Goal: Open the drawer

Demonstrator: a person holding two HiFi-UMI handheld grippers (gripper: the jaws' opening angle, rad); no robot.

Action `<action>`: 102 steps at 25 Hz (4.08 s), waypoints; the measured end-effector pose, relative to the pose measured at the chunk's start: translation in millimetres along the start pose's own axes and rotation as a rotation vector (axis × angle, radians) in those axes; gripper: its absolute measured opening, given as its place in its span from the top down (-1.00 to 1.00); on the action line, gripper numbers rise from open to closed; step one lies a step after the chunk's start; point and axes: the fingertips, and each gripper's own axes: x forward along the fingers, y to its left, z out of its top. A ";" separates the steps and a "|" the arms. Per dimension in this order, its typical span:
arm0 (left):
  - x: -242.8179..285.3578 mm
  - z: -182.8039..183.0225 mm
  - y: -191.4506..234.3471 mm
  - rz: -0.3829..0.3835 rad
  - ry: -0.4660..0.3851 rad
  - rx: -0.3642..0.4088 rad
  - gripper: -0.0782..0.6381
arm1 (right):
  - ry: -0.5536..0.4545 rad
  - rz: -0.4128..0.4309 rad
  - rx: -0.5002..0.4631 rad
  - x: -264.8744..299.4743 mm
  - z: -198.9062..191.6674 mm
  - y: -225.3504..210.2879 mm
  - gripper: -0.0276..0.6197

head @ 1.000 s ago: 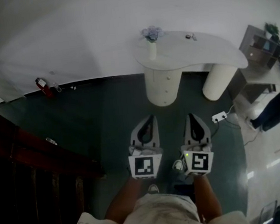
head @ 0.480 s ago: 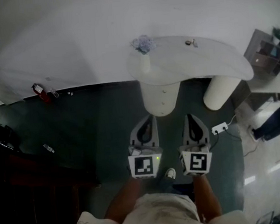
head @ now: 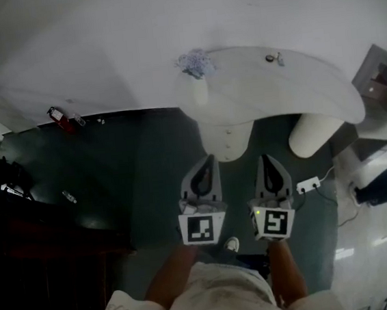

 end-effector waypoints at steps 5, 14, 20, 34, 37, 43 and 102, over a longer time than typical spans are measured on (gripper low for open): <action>20.7 -13.6 16.0 0.010 0.018 0.006 0.79 | 0.006 0.012 -0.010 27.5 -10.5 4.4 0.91; 61.4 -34.0 63.9 -0.034 0.024 -0.042 0.79 | 0.039 -0.012 -0.039 84.5 -20.3 34.9 0.91; 80.3 -52.6 104.6 -0.075 0.032 -0.044 0.79 | 0.059 -0.047 -0.062 118.8 -34.1 60.3 0.91; 115.9 -151.1 110.4 -0.058 0.136 -0.028 0.79 | 0.172 -0.040 -0.064 164.3 -140.2 53.2 0.91; 123.3 -177.4 106.6 -0.045 0.150 -0.026 0.79 | 0.185 -0.034 -0.059 171.4 -169.1 45.4 0.91; 133.1 -226.7 107.4 0.009 0.161 -0.081 0.79 | 0.208 -0.009 -0.068 184.8 -222.5 42.4 0.91; 131.1 -417.2 106.7 0.027 0.294 -0.089 0.79 | 0.473 -0.091 0.025 291.6 -500.3 17.8 0.59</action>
